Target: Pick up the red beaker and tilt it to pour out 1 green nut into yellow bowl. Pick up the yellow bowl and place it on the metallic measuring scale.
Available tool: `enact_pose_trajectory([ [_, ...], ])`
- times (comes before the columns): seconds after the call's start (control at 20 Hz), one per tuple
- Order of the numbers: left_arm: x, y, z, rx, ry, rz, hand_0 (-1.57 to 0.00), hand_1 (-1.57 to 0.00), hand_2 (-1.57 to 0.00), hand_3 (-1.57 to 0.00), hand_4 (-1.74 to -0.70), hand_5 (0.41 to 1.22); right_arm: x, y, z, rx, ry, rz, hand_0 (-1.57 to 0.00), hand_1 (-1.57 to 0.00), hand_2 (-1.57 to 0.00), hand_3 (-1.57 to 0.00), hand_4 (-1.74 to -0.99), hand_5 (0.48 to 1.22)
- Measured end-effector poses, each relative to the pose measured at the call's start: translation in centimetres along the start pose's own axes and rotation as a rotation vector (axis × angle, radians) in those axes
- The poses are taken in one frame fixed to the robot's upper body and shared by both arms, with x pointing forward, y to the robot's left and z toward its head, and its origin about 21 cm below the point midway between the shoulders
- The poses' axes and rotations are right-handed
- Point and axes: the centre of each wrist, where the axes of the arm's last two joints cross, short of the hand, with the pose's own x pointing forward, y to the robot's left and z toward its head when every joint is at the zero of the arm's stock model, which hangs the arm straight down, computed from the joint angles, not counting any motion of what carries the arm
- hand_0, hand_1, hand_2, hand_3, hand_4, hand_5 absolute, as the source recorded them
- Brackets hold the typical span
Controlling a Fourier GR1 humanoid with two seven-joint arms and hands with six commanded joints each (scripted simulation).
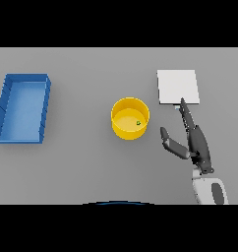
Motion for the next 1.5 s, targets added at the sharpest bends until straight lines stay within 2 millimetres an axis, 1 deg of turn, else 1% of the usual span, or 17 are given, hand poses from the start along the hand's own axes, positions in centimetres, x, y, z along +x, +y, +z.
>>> enact_pose_trajectory([
  [0.1, -2.0, -1.2, 0.5, -0.018, 0.056, 0.066, -1.57, -1.57, -1.57, -1.4, -1.74, 1.221, -0.1, -0.6, 0.3, -0.008, 0.009, 0.025, 0.0, 0.0, 0.0, 0.0, -1.192, 0.704],
  [0.15, -3.0, -1.7, 1.0, -0.019, 0.082, 0.099, -1.57, -1.57, -1.57, -1.37, -1.74, 1.221, 0.0, -0.2, 0.2, -0.005, 0.004, 0.017, 0.0, 0.0, 0.0, 0.0, -1.194, 0.703],
  [0.25, -4.9, -2.4, 2.3, -0.017, 0.117, 0.143, -1.57, -1.57, -1.57, -1.38, -1.74, 1.221, -0.2, -0.6, 0.5, -0.002, 0.007, 0.03, 0.0, 0.0, 0.0, 0.0, -1.202, 0.709],
  [0.35, -6.5, -3.6, 3.7, -0.029, 0.144, 0.19, -1.57, -1.57, -1.57, -1.38, -1.74, 1.221, -0.1, -0.1, 0.2, 0.001, 0.0, 0.027, 0.0, 0.0, 0.0, 0.0, -1.205, 0.704],
  [0.45, -7.7, -4.7, 4.7, -0.036, 0.178, 0.213, -1.57, -1.57, -1.57, -1.4, -1.74, 1.221, -0.2, -0.7, 0.2, -0.016, 0.015, 0.035, 0.0, 0.0, 0.0, 0.0, -1.201, 0.696],
  [0.6, -9.2, -6.2, 6.4, -0.048, 0.226, 0.229, -1.57, -1.57, -1.57, -1.38, -1.74, 1.221, -0.3, -0.4, 0.3, -0.009, 0.006, 0.018, 0.0, 0.0, 0.0, 0.0, -1.186, 0.687],
  [0.8, -10.3, -7.0, 8.0, -0.111, 0.276, 0.246, -1.57, -1.57, -1.57, -1.37, -1.73, 0.955, -0.2, -0.3, -0.1, -0.008, 0.025, 0.016, 0.0, 0.0, 0.0, 0.0, -1.168, 0.679],
  [0.85, -10.4, -6.7, 8.1, -0.137, 0.276, 0.24, -1.57, -1.57, -1.57, -1.41, -1.66, 0.888, -0.2, -0.2, 0.0, -0.003, 0.019, 0.015, 0.0, 0.0, 0.0, 0.0, -1.165, 0.678],
  [0.9, -10.7, -6.9, 8.6, -0.175, 0.271, 0.213, -1.57, -1.57, -1.57, -1.37, -1.49, 0.827, 0.0, -0.5, -0.2, -0.012, 0.017, 0.01, 0.0, 0.0, 0.0, 0.0, -1.165, 0.675],
  [0.95, -10.6, -6.6, 9.2, -0.209, 0.244, 0.207, -1.57, -1.54, -1.49, -1.24, -1.31, 0.774, -0.2, -0.4, -0.4, -0.012, 0.031, 0.017, 0.0, 0.0, 0.0, 0.0, -1.163, 0.671],
  [1.0, -10.7, -6.4, 9.5, -0.247, 0.195, 0.167, -1.5, -1.38, -1.31, -1.1, -1.15, 0.74, -0.1, -0.3, -0.3, -0.012, 0.023, 0.024, 0.0, 0.0, 0.0, 0.0, -1.159, 0.669],
  [1.05, -10.8, -6.1, 9.8, -0.282, 0.156, 0.141, -1.25, -1.1, -1.05, -0.88, -1.03, 0.714, 0.0, -0.4, -0.3, -0.012, 0.021, 0.026, 0.0, 0.0, 0.0, 0.0, -1.161, 0.669],
  [1.15, -11.1, -5.5, 10.2, -0.374, 0.117, 0.143, -0.8, -0.71, -0.67, -0.57, -0.87, 0.682, -0.2, -0.4, -0.2, -0.014, 0.017, 0.022, 0.0, 0.0, 0.0, 0.0, -1.156, 0.673],
  [1.2, -11.3, -5.5, 10.2, -0.398, 0.112, 0.145, -0.64, -0.56, -0.54, -0.45, -0.82, 0.667, -0.1, -0.3, 0.1, -0.011, 0.008, 0.017, 0.0, 0.0, 0.0, 0.0, -1.151, 0.677],
  [1.3, -11.5, -5.2, 10.2, -0.41, 0.121, 0.074, -0.41, -0.36, -0.34, -0.29, -0.76, 0.651, 0.0, -0.7, 0.1, -0.012, -0.003, 0.019, 0.0, 0.0, 0.0, 0.0, -1.145, 0.685],
  [1.4, -11.7, -5.6, 9.9, -0.399, 0.113, 0.04, -0.26, -0.23, -0.22, -0.18, -0.74, 0.648, -0.1, -0.5, -0.1, -0.006, 0.002, 0.016, 0.0, 0.0, 0.0, 0.0, -1.156, 0.69],
  [1.5, -11.6, -6.0, 9.6, -0.377, 0.112, 0.031, -0.17, -0.15, -0.14, -0.12, -0.72, 0.647, -0.1, -0.6, -0.1, -0.004, 0.012, 0.029, 0.0, 0.0, 0.0, 0.0, -1.164, 0.688],
])
